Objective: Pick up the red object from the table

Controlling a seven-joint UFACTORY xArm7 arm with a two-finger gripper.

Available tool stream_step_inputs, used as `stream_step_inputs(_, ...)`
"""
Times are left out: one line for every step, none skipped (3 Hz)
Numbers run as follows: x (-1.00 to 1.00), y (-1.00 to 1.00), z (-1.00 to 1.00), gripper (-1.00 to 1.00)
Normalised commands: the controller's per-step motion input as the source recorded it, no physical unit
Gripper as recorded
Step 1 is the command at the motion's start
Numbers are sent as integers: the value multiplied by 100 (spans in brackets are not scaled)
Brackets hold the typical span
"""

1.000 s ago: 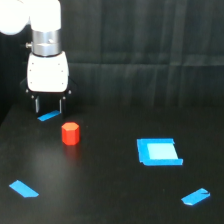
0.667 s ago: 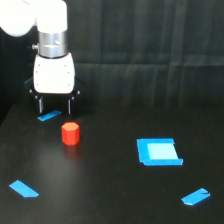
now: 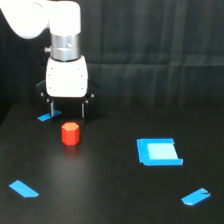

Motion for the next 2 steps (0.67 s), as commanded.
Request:
stream_step_inputs(57, -75, -1, 96)
stream_step_inputs(35, -76, 19, 100)
